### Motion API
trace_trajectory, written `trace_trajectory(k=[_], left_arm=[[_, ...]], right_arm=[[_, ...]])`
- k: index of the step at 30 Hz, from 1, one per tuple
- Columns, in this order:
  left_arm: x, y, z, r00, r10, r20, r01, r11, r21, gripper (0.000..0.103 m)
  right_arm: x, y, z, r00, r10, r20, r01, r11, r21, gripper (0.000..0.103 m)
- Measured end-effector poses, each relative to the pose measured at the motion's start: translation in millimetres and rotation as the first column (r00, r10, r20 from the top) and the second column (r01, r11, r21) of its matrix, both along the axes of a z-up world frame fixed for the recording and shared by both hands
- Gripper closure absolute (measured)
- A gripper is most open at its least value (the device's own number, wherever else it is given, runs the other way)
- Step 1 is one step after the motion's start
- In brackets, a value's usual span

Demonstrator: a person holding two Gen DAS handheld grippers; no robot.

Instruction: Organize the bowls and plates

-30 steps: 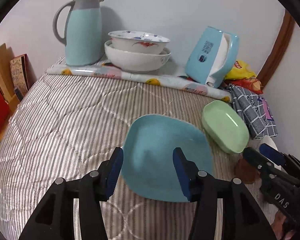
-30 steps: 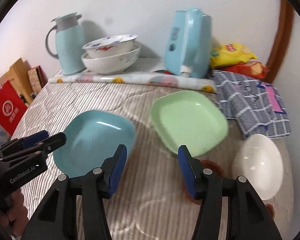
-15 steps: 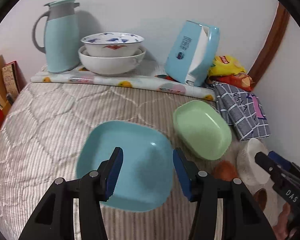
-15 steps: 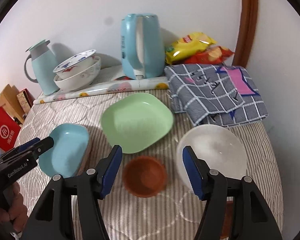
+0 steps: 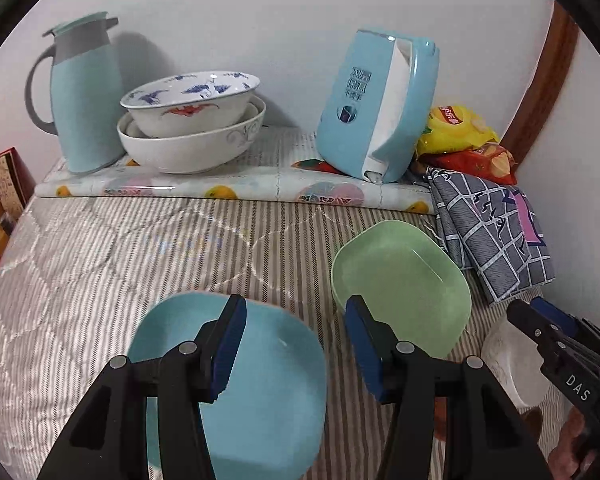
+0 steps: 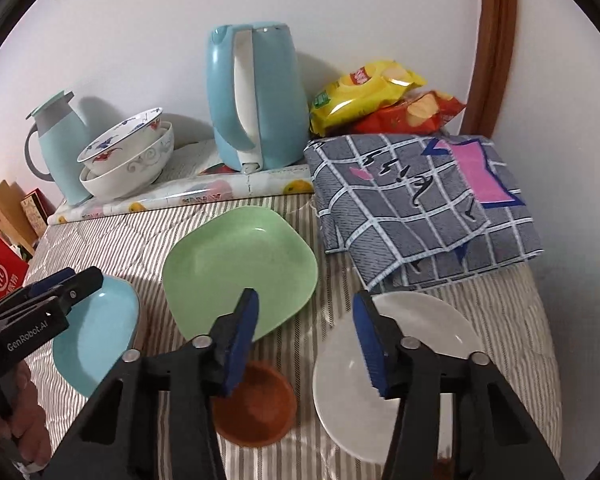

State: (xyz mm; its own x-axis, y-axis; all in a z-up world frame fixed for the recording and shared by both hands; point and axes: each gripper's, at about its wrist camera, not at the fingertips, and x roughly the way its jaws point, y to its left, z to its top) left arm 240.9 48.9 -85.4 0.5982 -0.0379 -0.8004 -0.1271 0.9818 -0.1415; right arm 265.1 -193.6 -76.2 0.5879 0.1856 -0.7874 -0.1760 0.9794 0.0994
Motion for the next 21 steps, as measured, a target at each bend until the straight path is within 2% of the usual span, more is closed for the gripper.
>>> trace_trajectory(k=[7,14,21], left_arm=[[21.6,-1.2,-17.9,1.000,-0.011,-0.028,0.010,0.999,-0.031,0.053],[39.3,-1.1,-32.2,0.998,-0.014,-0.057,0.009,0.996,-0.090,0.054],[57.6,-14.0,-38.0,0.995,-0.062,-0.076,0.056,0.995,-0.079,0.054]], right_arm=[[28.3,5.5,-19.1,0.998,-0.013,-0.060,0.015,1.000,0.026,0.073],[46.3,13.0,-34.0,0.995,-0.012,-0.097,0.012,1.000,0.002,0.074],[60.3,14.6,-44.2,0.993,-0.023,-0.120,0.021,0.999,-0.026,0.074]])
